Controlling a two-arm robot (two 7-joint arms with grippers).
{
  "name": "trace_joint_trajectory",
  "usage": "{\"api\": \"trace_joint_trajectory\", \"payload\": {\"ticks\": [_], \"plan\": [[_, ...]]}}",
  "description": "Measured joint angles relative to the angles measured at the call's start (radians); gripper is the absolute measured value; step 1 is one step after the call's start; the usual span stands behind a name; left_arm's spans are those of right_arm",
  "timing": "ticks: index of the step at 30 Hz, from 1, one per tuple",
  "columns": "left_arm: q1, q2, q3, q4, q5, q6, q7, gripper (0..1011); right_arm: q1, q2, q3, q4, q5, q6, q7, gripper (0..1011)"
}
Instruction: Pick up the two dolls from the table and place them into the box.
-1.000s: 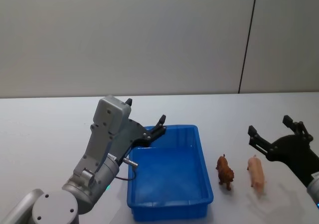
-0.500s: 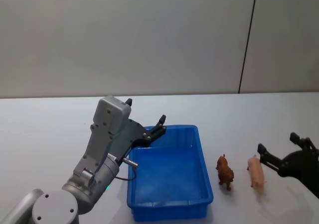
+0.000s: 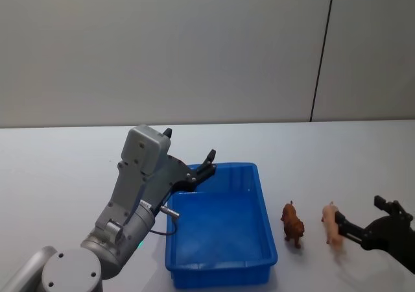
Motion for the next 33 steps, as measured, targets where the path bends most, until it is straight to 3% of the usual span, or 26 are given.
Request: {"api": "trace_joint_trajectory", "payload": {"ticks": [16,33], "plan": [[0.0,0.0,0.0,0.0,0.0,0.0,0.0,1001,0.068,-0.05,-0.035,0.112,-0.048,0.048,0.034,1001],[0.0,0.0,0.0,0.0,0.0,0.0,0.0,1001,0.107,-0.083,-0.046,0.198,-0.007,0.09,0.046,1001]]}}
